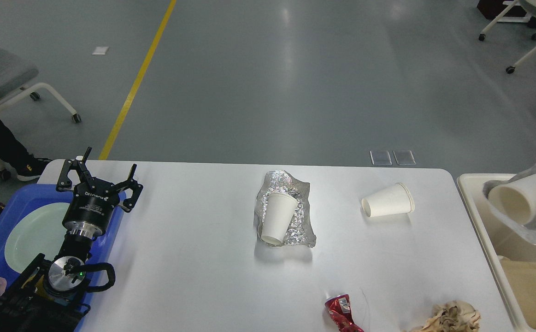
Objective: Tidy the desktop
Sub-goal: 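Lift the foil with the white cup and carry it into the bin, then release the foil and cup inside the white bin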
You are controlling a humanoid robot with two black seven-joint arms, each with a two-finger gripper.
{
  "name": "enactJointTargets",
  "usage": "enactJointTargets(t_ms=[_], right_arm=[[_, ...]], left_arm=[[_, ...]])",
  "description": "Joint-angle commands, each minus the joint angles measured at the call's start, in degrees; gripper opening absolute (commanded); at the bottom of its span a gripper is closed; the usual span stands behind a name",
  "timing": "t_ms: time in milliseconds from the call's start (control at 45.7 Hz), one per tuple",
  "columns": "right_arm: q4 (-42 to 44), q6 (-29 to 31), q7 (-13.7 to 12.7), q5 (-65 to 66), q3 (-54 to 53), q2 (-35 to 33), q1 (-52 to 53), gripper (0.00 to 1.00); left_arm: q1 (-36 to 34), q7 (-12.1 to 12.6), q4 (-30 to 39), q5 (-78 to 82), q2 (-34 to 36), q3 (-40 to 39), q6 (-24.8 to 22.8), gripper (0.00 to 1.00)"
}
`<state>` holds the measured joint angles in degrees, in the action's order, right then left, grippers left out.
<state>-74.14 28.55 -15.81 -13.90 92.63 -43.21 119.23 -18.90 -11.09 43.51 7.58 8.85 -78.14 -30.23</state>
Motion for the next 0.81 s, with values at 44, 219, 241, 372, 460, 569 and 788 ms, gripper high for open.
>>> enactJointTargets(t_ms=[44,219,241,372,460,569,788], right_arm=[[17.5,-2.9,0.3,0.2,-11.6,-4.8,-21.6,0.0],[33.7,-7.7,0.2,0.4,-26.3,-5.5,-45.7,0.0],[35.9,-8.2,0.2,0.4,-27.5,-4.4,-48.9,0.0],[48.5,-12.1,0.2,-0.2,-33.3,3.2,-63.2,0.0],[53.8,-17.4,0.0,-0.3,-37.0,6.6,-70.7,0.0],[58.1,-23.1,-0.1,-0.2,-38.9,11.2,-76.9,0.0],[68.6,-25.3,-0.4,-0.4,-39.5,19.2,-85.3,0.0]], left_arm=[[0.0,0.0,0.0,0.0,0.0,0.0,0.0,0.99],[0.0,0.0,0.0,0.0,0.0,0.0,0.0,0.99],[0.0,0.0,0.0,0.0,0.0,0.0,0.0,0.99],[0.0,0.0,0.0,0.1,0.0,0.0,0.0,0.99],[0.0,0.0,0.0,0.1,-0.1,0.0,0.0,0.99],[0.0,0.0,0.0,0.1,0.0,0.0,0.0,0.99],[0.0,0.0,0.0,0.1,0.0,0.0,0.0,0.99]])
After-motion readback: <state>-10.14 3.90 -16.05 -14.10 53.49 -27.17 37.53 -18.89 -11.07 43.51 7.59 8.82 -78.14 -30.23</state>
